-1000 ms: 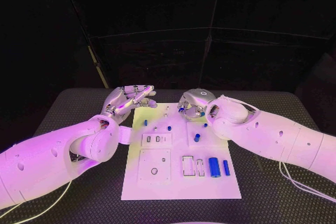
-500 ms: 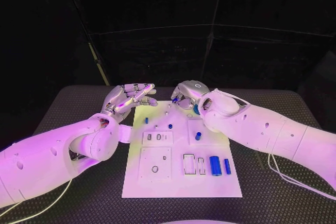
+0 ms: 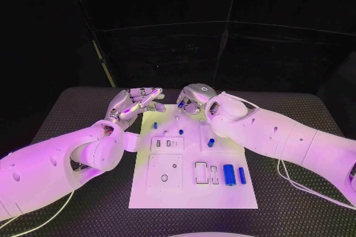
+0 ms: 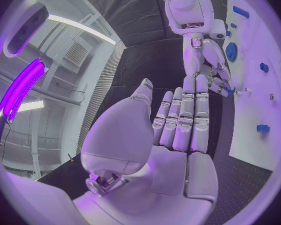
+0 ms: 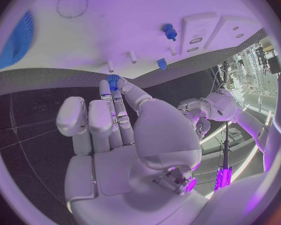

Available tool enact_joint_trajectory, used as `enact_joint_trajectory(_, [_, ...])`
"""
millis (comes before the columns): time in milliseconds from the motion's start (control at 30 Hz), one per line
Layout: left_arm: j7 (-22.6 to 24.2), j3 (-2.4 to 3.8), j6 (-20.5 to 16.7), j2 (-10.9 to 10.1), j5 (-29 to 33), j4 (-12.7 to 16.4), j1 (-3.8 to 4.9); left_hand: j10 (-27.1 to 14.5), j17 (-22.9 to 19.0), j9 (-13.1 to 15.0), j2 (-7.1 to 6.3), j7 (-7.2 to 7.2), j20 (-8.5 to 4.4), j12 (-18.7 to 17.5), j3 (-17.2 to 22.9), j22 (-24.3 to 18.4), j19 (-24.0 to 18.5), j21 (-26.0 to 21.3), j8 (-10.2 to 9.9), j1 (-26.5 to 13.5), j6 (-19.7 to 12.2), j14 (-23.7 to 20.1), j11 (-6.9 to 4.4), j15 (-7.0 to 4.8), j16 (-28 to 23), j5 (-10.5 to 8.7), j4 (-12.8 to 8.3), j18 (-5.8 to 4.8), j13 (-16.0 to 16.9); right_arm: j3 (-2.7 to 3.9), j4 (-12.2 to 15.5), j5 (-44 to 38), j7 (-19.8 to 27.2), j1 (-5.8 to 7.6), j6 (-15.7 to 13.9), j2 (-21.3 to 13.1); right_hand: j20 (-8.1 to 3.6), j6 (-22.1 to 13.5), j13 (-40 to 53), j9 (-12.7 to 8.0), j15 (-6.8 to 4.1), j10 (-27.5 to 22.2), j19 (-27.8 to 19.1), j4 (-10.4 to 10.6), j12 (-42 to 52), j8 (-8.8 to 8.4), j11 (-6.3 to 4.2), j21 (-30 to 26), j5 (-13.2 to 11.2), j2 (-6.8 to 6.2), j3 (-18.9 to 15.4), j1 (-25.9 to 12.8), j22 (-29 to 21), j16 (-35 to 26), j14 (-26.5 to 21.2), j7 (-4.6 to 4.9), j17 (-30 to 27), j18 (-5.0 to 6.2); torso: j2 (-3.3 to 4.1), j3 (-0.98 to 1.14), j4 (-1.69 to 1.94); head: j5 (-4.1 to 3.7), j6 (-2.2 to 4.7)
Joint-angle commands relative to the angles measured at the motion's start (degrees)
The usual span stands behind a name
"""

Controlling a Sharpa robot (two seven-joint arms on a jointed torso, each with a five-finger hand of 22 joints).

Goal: Assemble the parts on the task board

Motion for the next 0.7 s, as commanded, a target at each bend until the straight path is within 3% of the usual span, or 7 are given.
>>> enact_joint_trajectory(33, [0.9,0.09,0.0,-0.1,-0.3,0.3,0.15,0.0,0.1,0.0,0.47,0.10,0.06,-0.2,-0.1,0.1,0.3,0.2,-0.4,0.1,0.2,0.1,0.24,0.22,-0.3,-0.28,-0.2,0.66,-0.1,0.03,-0.3,0.1,0.5,0.18,2.2,0.2,0.05,0.4,0.1,0.0,-0.22,0.4,0.4,0.0,-0.3,0.12,0.12,0.4,0.0,-0.36,0.4,-0.1,0.1,0.2,1.4,-0.12,0.0,-0.66,0.40,-0.10,0.19,-0.02,-0.05])
enact_joint_trajectory(233, [0.9,0.10,-0.1,-0.1,-0.3,0.3,0.20,0.0,0.1,0.0,0.48,0.07,0.06,-0.3,-0.1,0.0,0.3,0.2,-0.4,0.1,0.2,0.0,0.24,0.21,-0.3,-0.29,-0.3,0.66,-0.1,0.02,-0.8,-0.4,-0.5,0.21,3.3,0.5,0.06,0.4,0.1,0.0,-0.22,0.4,0.4,0.1,-0.3,0.10,0.12,0.4,-0.1,-0.40,0.4,-0.2,0.1,0.3,1.4,-0.13,0.0,-0.66,0.62,-0.16,0.29,-0.10,-0.19])
enact_joint_trajectory(433, [0.8,0.11,0.0,0.0,-0.3,0.2,0.22,0.0,0.1,0.0,0.48,0.07,0.06,-0.3,-0.1,0.0,0.3,0.2,-0.4,0.1,0.2,0.0,0.24,0.21,-0.3,-0.29,-0.3,0.66,-0.1,0.02,-0.9,-1.4,-1.8,0.22,4.9,0.6,0.07,0.5,0.1,0.0,-0.21,0.4,0.4,0.3,-0.4,0.08,0.10,0.4,-0.2,-0.49,0.4,-0.3,0.1,0.4,1.4,-0.15,0.1,-0.65,0.56,-0.08,0.27,-0.02,-0.51])
enact_joint_trajectory(700, [0.8,0.11,0.0,-0.1,-0.3,0.2,0.23,0.0,0.1,0.0,0.48,0.07,0.06,-0.3,-0.1,0.0,0.3,0.2,-0.4,0.1,0.2,0.0,0.24,0.21,-0.3,-0.29,-0.3,0.66,-0.1,0.02,-1.0,-2.2,-2.8,0.25,4.8,0.8,0.11,0.1,0.0,-0.1,-0.17,0.1,0.3,0.6,-0.7,-0.25,0.16,0.5,-0.6,-0.89,0.6,-0.7,0.1,0.5,1.3,-0.14,0.1,-0.64,0.75,-0.10,0.19,0.01,-0.43])
